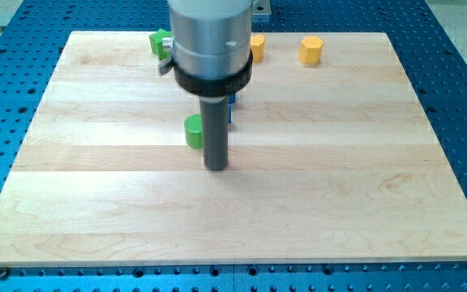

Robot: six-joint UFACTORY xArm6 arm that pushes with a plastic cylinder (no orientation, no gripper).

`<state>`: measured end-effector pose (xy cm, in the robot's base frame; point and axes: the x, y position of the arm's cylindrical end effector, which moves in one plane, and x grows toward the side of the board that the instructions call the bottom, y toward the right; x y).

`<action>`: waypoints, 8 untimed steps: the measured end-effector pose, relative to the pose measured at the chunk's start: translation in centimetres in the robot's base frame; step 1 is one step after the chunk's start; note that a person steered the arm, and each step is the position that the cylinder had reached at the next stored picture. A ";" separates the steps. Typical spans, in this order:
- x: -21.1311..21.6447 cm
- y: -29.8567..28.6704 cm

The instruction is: Adjust the green circle below the triangle

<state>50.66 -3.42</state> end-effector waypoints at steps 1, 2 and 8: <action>-0.4 -4.9; -4.0 -7.2; -2.9 7.5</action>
<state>47.81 4.12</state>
